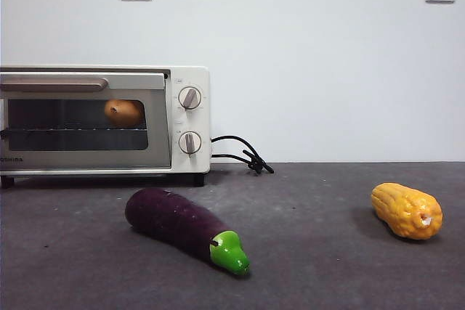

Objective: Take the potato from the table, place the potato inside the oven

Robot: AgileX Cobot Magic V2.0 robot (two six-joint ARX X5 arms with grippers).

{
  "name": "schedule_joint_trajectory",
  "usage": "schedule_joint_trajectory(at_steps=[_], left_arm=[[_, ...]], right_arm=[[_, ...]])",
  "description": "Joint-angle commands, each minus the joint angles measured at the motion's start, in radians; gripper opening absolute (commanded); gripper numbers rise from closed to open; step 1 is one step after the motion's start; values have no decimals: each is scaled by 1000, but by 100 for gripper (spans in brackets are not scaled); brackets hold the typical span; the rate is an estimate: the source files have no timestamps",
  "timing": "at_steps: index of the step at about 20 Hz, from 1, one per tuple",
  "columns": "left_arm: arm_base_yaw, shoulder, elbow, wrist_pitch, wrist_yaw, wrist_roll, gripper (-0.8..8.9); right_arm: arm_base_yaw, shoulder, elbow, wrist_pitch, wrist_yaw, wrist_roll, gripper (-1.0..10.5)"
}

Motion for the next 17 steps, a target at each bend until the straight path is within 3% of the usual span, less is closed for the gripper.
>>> schedule_joint_trajectory(at_steps=[1, 11, 17], left_arm=[[-4, 3, 5, 25, 1, -41, -8], [-7, 3, 6, 72, -17, -85, -8], [-29, -6, 6, -8, 14, 34, -8]], right_arm=[[1, -4, -10, -22, 14, 15, -3], [1, -4, -10, -22, 50, 15, -3], [1, -4, -10, -22, 137, 15, 1]])
